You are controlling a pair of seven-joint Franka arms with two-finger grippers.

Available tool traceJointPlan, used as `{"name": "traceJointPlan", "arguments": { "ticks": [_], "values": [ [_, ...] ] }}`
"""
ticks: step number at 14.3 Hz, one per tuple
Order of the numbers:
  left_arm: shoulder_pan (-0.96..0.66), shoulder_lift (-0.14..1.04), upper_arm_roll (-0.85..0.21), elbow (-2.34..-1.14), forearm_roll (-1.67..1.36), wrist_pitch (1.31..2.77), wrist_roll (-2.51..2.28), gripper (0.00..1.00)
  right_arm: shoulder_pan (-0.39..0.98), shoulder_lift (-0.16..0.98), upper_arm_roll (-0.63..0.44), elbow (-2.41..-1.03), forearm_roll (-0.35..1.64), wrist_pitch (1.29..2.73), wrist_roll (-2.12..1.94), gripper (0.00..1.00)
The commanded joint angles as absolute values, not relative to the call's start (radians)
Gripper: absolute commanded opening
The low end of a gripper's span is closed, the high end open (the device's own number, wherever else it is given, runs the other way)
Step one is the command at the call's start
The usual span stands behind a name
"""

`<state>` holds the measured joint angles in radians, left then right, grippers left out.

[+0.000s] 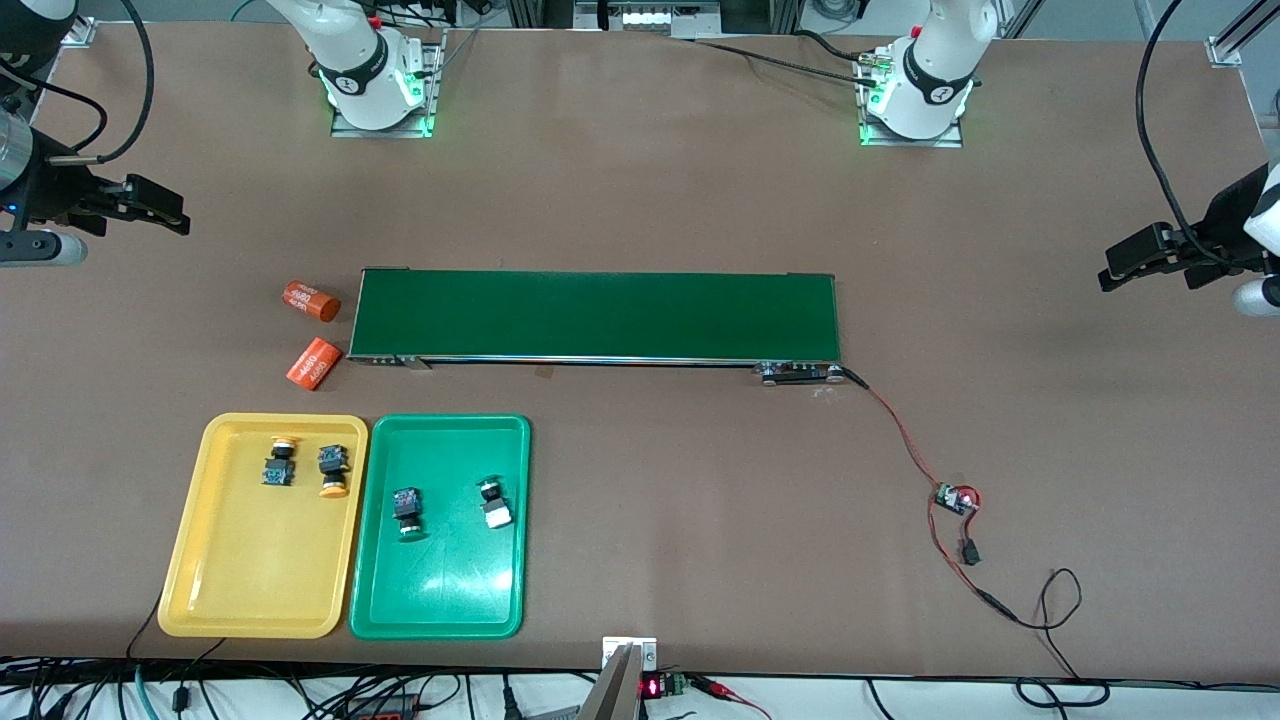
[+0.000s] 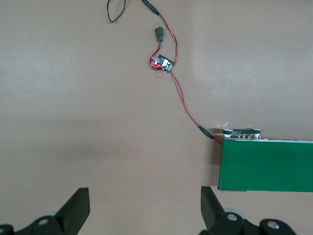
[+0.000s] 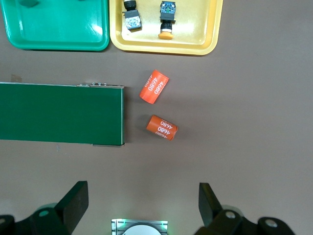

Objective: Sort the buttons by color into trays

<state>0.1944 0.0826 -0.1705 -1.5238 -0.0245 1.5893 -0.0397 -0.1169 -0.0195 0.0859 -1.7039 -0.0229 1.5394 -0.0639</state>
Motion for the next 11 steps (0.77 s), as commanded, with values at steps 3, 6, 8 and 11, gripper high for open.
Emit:
{"name": "traceJointPlan", "arguments": {
  "ticks": [3, 6, 8, 11],
  "values": [
    [0.195, 0.066, -0.173, -1.54, -0.025, 1.592, -0.028, 1.0, -0.117, -0.017, 0.086, -1.692, -0.029, 1.529, -0.046, 1.0],
    [0.193, 0.066, -0.173, -1.54, -0.023, 1.594, -0.028, 1.0, -0.115, -0.015, 0.086, -1.692, -0.029, 1.531, -0.046, 1.0],
    [0.193, 0.066, -0.175, -1.54, -0.023, 1.592, -0.028, 1.0, -0.114, -0.015, 0.087, -1.692, -0.031, 1.531, -0.054, 1.0],
    [0.193, 0.066, -0.175, -1.54, -0.025, 1.592, -0.028, 1.0, -0.117, -0.011, 0.086, -1.69, -0.032, 1.534, -0.054, 1.0]
  ]
}}
